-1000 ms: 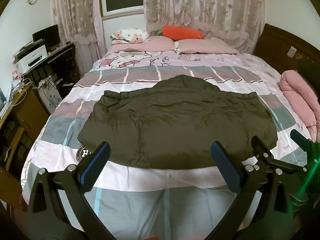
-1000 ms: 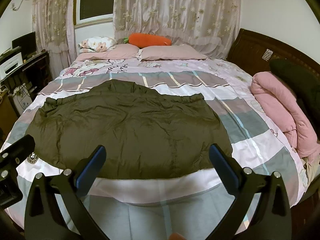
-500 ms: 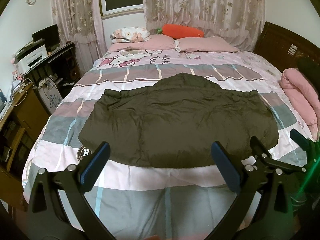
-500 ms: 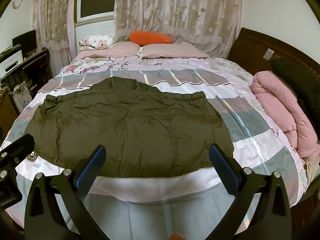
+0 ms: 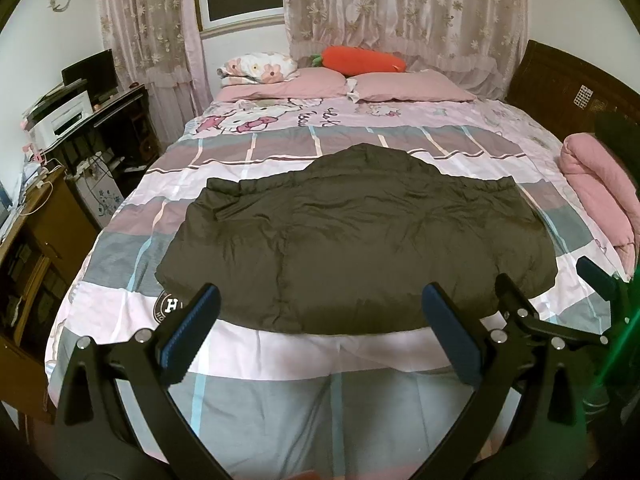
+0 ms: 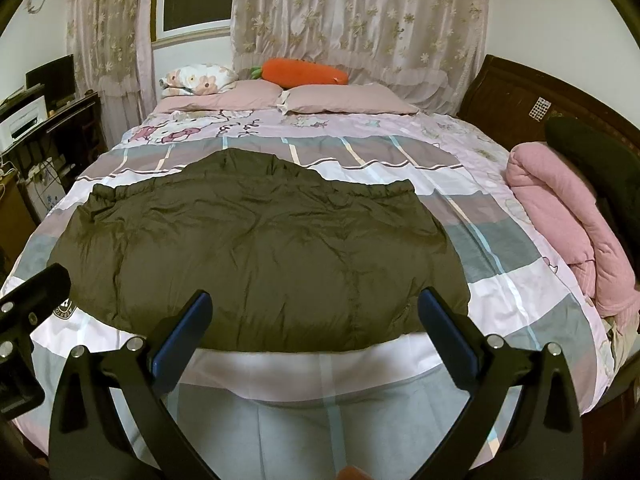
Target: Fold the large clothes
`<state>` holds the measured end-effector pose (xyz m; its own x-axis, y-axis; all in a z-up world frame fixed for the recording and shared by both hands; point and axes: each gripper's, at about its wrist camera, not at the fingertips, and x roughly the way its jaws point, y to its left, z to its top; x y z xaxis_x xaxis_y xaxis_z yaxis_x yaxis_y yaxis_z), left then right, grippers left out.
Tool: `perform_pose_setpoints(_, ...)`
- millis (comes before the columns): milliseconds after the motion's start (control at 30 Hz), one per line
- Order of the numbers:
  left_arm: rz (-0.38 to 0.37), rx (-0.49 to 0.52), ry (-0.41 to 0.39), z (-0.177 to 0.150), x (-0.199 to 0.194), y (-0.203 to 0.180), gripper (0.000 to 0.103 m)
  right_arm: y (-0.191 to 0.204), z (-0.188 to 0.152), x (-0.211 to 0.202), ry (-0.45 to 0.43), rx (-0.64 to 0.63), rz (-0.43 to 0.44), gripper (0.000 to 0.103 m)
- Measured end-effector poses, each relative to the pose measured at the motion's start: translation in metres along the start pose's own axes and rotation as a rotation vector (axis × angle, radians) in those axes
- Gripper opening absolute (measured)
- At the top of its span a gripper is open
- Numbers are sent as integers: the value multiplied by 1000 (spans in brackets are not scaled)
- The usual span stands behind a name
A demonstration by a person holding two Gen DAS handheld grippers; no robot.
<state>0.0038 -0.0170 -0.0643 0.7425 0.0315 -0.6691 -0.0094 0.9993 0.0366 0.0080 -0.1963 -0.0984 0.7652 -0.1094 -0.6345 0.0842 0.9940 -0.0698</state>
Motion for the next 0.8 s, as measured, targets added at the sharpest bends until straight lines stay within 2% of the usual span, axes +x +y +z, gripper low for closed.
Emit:
perform_pose_setpoints(433, -16, -4, -2, 0, -3, 2, 101, 2, -2, 0, 18, -31, 12, 102)
perform_pose_setpoints(633, 36, 25, -29, 0, -6, -3, 101, 1, 1, 3, 31, -40, 16, 102)
perform_pose_setpoints(800, 33, 26, -31, 1, -8, -4, 101, 1, 1, 5, 36, -44, 17, 102)
